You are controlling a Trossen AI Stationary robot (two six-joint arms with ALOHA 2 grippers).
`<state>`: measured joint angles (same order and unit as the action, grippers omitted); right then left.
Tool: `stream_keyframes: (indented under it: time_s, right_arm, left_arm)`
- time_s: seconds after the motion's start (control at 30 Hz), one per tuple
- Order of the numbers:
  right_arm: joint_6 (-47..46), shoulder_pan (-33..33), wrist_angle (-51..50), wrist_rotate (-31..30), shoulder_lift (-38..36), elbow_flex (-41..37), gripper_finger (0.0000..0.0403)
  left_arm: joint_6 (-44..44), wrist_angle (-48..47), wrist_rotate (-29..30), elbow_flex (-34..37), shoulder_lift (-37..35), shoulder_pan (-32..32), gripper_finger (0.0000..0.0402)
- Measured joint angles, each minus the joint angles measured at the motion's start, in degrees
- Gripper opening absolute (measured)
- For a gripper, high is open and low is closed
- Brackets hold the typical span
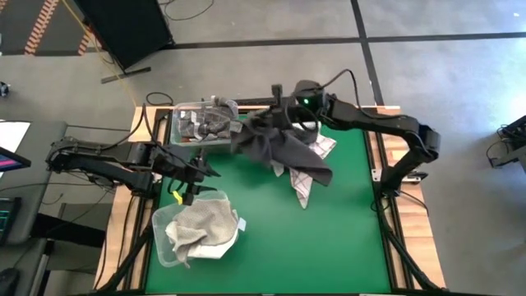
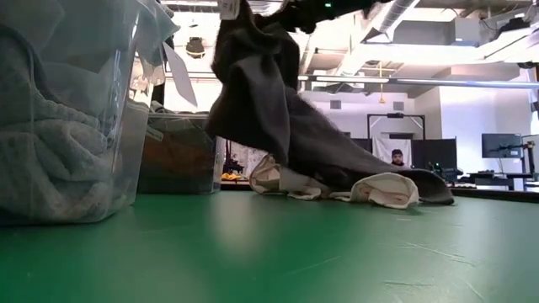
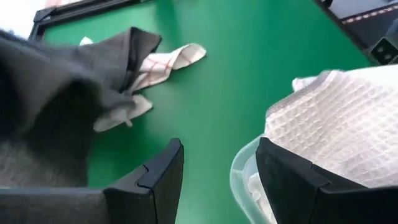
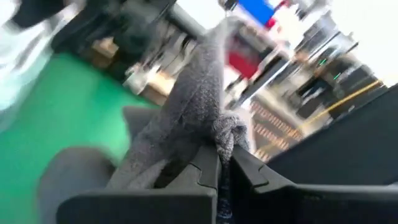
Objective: Sort towels by color in basket
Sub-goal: Put the black towel into the top transparent bin
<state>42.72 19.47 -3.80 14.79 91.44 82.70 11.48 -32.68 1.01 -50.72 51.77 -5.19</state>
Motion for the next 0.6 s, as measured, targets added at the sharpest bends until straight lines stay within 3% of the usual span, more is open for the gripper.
stream_keyframes:
  time_s: [0.1,0.6]
  right_arm:
    - [0.0,0.7,-0.04,3.27,3.67,4.73,0.0033]
    - [2.8,3.64,4.0,7.01,23.6,30.53,0.0033]
  left_arm:
    - [-0.63,-1.23,1.7,0.0,0.0,-0.09,0.0193]
    - [-3.07,-3.08,2.89,0.0,0.0,-0.81,0.0193]
